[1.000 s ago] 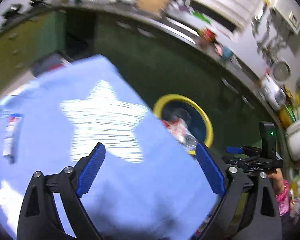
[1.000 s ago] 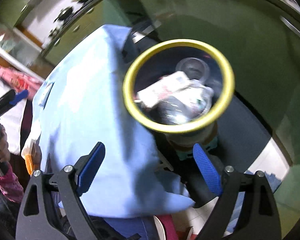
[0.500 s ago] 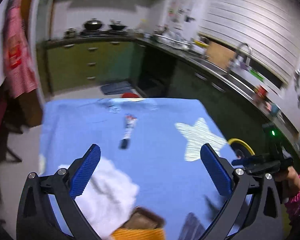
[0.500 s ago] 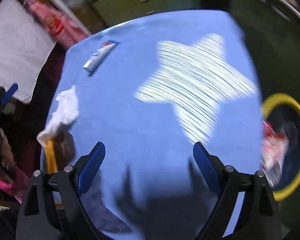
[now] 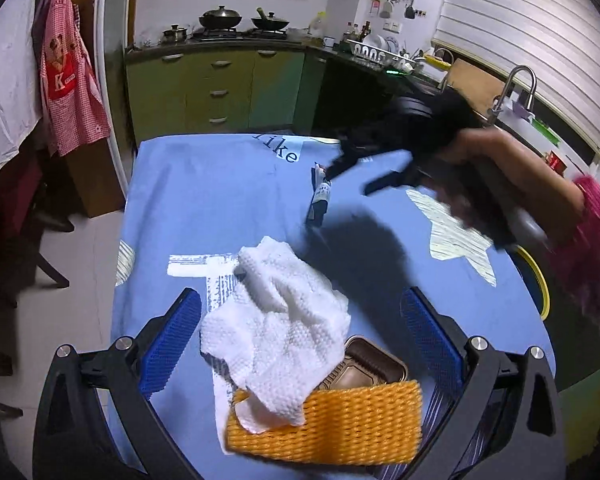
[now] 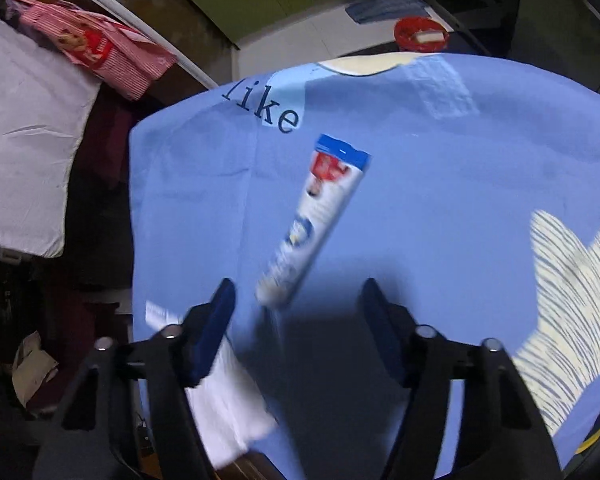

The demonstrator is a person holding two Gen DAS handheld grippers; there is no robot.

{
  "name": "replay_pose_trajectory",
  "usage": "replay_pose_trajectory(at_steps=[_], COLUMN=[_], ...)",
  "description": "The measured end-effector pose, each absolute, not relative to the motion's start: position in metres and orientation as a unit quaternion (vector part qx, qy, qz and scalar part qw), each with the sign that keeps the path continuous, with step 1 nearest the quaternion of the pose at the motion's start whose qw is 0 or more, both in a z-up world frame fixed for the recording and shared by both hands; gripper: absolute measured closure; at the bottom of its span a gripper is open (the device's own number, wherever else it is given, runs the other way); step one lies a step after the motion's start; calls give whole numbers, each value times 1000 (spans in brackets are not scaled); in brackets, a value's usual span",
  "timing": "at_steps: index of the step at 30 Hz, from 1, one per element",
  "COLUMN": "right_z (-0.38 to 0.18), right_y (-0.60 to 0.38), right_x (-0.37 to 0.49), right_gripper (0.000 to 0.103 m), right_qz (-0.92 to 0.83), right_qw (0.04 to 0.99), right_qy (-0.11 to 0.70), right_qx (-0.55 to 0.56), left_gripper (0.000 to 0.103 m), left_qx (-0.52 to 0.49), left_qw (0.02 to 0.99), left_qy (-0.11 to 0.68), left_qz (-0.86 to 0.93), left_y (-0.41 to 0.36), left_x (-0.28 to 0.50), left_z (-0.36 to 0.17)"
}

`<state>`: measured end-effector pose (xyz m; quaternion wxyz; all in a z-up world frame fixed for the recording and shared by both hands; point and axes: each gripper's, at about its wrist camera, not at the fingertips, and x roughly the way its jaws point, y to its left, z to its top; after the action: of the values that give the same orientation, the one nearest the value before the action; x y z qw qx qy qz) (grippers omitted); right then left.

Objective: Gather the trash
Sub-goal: 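Move the right gripper to the table and grasp the white-and-blue tube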

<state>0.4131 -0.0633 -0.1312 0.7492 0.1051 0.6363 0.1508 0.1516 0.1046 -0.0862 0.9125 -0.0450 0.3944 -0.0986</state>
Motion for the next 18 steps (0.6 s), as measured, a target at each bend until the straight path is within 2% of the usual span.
replay_pose_trajectory(at_steps=[2,5,7,12,14,16,18], right_z=[-138,-142,-146,-158,-163,-163,-160], right_y=[-53,-40,-35,-24,-24,-26,-30], right_x=[423,433,438,440,438,436,433], right_gripper=[52,54,61,65,72,86,90], right_qz=[142,118,107,88,84,84,88], right_qw=[744,747,748,740,737,741,747], right_qy=[645,649,652,666,669,665,658], right_qx=[102,80,70,46,39,34,30], left_gripper=[5,5,5,5,5,5,5], left_qx=[-48,-55,-58,-63,-65,-66,-67], left_qw=[912,914,914,914,914,914,914], left_qy=[393,388,387,385,386,386,386], left_qz=[-102,-102,-106,-108,-107,-106,-106], left_y=[108,112,113,119,120,120,120], left_x=[150,150,150,148,147,145,145], left_z=[-88,-89,-88,-90,-91,-90,-90])
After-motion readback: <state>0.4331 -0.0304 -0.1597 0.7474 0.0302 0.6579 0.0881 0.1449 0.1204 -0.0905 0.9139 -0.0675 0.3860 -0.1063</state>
